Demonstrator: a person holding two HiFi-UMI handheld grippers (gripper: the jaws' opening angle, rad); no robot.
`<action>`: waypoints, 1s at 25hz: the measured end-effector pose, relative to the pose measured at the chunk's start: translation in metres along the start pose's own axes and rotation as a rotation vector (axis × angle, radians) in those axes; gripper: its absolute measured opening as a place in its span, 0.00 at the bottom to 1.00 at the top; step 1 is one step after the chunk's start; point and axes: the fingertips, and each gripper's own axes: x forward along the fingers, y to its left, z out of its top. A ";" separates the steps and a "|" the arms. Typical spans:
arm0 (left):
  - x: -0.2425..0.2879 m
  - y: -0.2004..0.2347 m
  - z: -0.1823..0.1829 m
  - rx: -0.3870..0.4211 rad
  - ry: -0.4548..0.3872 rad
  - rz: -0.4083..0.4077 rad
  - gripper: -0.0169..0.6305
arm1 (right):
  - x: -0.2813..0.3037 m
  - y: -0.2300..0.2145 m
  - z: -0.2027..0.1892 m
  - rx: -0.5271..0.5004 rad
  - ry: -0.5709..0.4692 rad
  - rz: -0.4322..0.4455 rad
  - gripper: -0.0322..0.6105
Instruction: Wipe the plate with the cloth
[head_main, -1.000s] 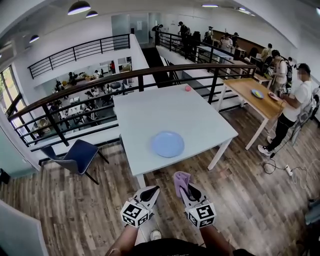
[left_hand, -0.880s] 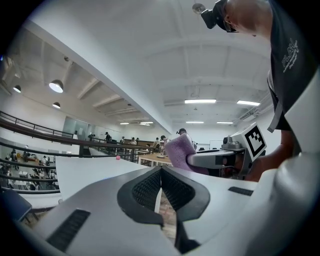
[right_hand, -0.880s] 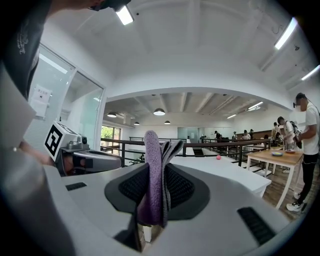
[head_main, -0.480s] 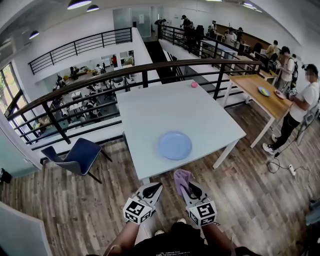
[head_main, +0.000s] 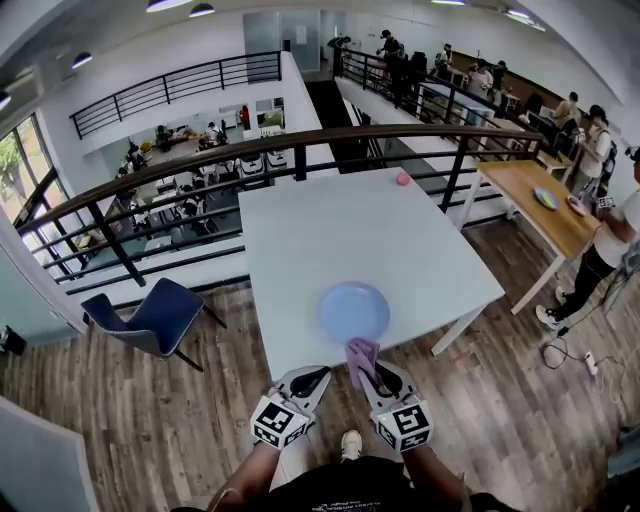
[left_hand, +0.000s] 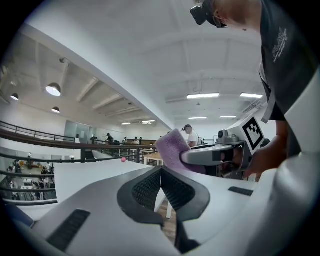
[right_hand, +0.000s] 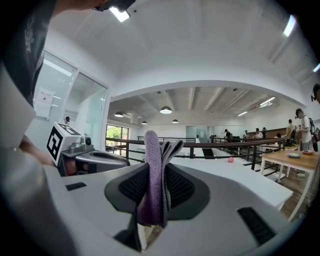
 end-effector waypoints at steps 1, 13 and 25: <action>0.008 0.003 0.002 -0.001 0.001 0.007 0.05 | 0.005 -0.007 0.001 0.001 0.001 0.007 0.21; 0.079 0.054 0.009 0.004 0.014 0.089 0.05 | 0.069 -0.069 0.007 -0.005 -0.023 0.109 0.21; 0.133 0.098 -0.004 -0.019 0.042 0.150 0.05 | 0.122 -0.118 -0.012 0.027 0.028 0.175 0.21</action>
